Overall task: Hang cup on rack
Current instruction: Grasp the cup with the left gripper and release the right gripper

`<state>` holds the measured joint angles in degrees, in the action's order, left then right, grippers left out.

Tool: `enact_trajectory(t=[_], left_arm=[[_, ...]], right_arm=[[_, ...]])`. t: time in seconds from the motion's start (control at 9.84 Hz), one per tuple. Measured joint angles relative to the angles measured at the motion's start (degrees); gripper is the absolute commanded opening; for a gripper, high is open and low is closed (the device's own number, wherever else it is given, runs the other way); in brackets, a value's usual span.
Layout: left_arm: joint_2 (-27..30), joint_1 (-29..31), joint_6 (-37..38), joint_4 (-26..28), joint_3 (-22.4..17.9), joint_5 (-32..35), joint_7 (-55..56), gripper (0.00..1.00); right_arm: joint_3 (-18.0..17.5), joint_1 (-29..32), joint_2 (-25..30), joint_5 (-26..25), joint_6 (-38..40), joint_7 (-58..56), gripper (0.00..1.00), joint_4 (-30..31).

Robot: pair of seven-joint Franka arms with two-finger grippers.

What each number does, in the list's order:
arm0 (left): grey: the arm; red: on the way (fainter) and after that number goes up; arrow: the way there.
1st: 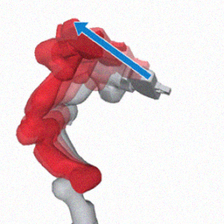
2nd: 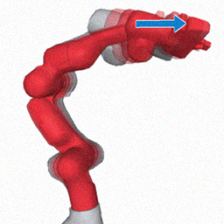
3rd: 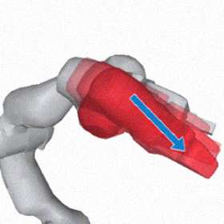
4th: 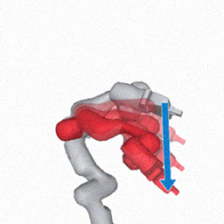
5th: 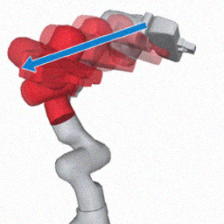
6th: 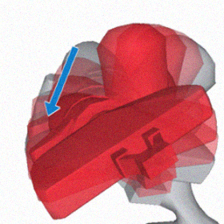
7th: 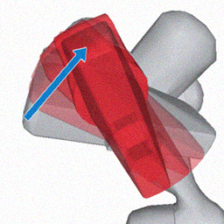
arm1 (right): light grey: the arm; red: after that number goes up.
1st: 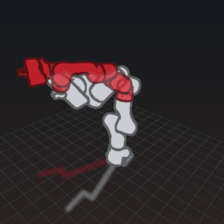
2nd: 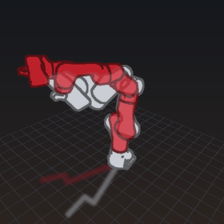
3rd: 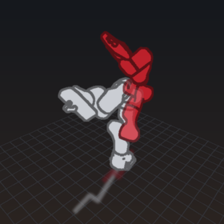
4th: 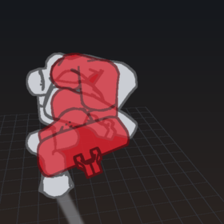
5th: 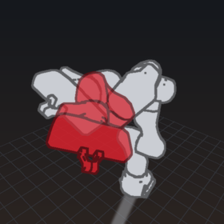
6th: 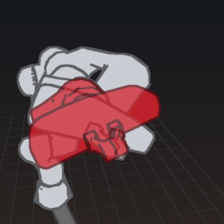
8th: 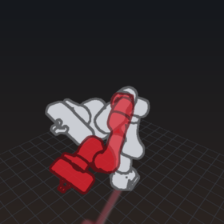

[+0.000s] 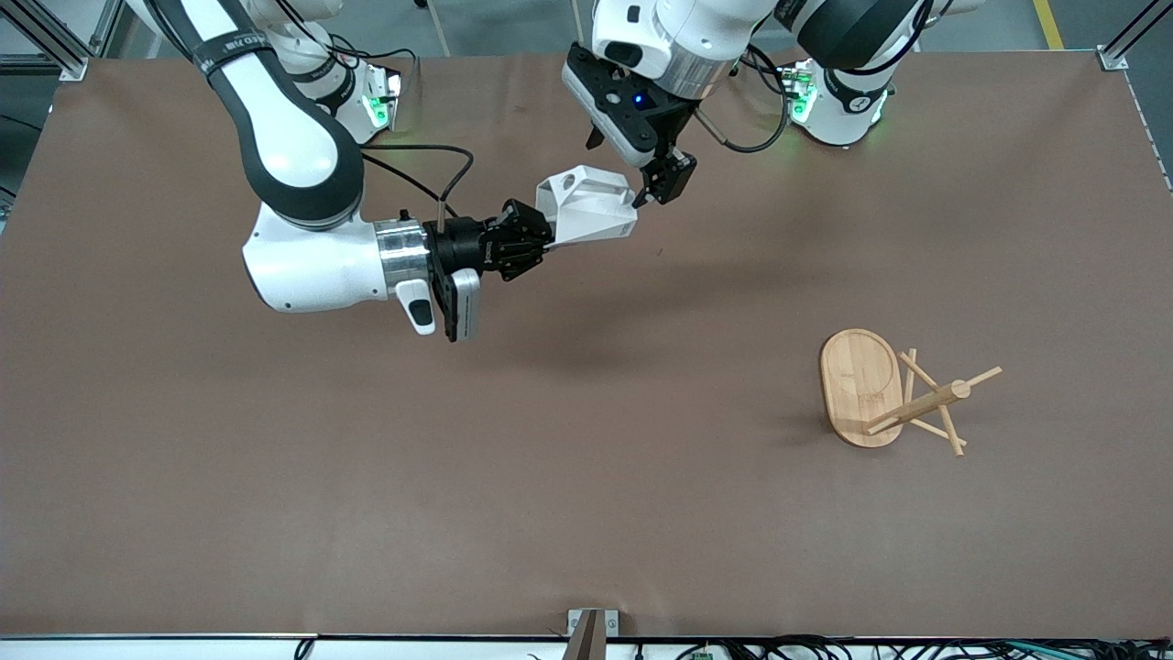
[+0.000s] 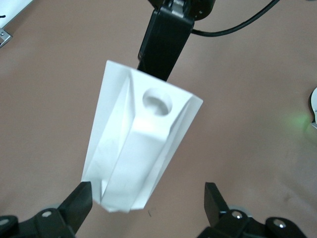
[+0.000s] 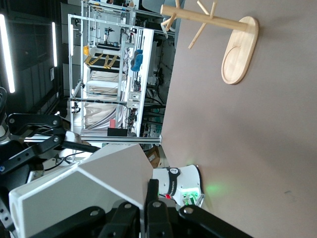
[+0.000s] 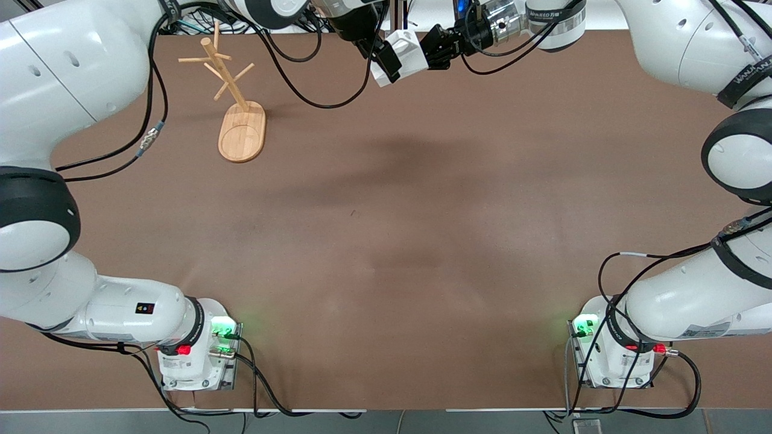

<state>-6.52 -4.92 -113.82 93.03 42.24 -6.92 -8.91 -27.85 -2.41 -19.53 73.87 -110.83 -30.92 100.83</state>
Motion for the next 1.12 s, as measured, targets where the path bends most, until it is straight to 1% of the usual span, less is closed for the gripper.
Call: enact_trajectory(t=[0.1, 0.2, 0.3, 0.41, 0.61, 0.71, 0.81, 0.91, 1.02, 1.12], left_arm=[[-0.17, -0.06, -0.44, 0.01, 0.00, 1.09, 0.00, 1.00], [-0.65, -0.13, -1.20, 0.01, 0.00, 1.68, -0.46, 1.00], [-1.21, -0.35, -1.53, -0.06, 0.08, 1.73, -1.81, 0.97], [-1.55, -0.70, -1.77, -0.06, 0.11, 1.74, -3.49, 0.91], [-1.71, -0.89, -1.78, -0.03, 0.17, 1.73, -6.69, 0.55], [-1.70, -0.97, -1.75, -0.04, 0.22, 1.80, -8.52, 0.30], [-1.71, -0.86, -1.76, -0.06, 0.21, 1.79, -9.46, 0.11], [-1.71, -0.79, -1.76, -0.12, 0.21, 1.79, -9.92, 0.04], [-1.71, -0.76, -1.75, -0.17, 0.21, 1.78, -10.02, 0.02], [-1.71, -0.56, -1.75, -0.19, 0.15, 1.79, -10.23, 0.02]], right_arm=[[0.00, -0.28, -0.08, 0.51, 0.63, 0.45, 0.01, 0.17], [0.04, -0.29, -0.16, 0.99, 3.09, 1.32, 0.01, 0.16], [0.24, -0.23, -0.23, 1.12, 4.65, 2.35, 0.01, 0.16], [0.44, -0.19, -0.36, 1.12, 5.68, 3.87, 0.01, 0.15], [0.48, -0.21, -0.38, 1.05, 5.92, 5.97, 0.01, 0.07], [0.57, -0.19, -0.38, 0.92, 5.91, 6.15, 0.02, 0.02], [0.58, -0.24, -0.38, 0.96, 5.72, 6.42, 0.02, -0.05], [0.58, -0.26, -0.38, 0.96, 5.63, 6.71, 0.10, -0.15], [0.58, -0.25, -0.38, 0.96, 5.62, 6.84, 0.93, -0.23], [0.55, -0.28, -0.37, 0.97, 5.94, 7.22, 1.00, -0.47]])
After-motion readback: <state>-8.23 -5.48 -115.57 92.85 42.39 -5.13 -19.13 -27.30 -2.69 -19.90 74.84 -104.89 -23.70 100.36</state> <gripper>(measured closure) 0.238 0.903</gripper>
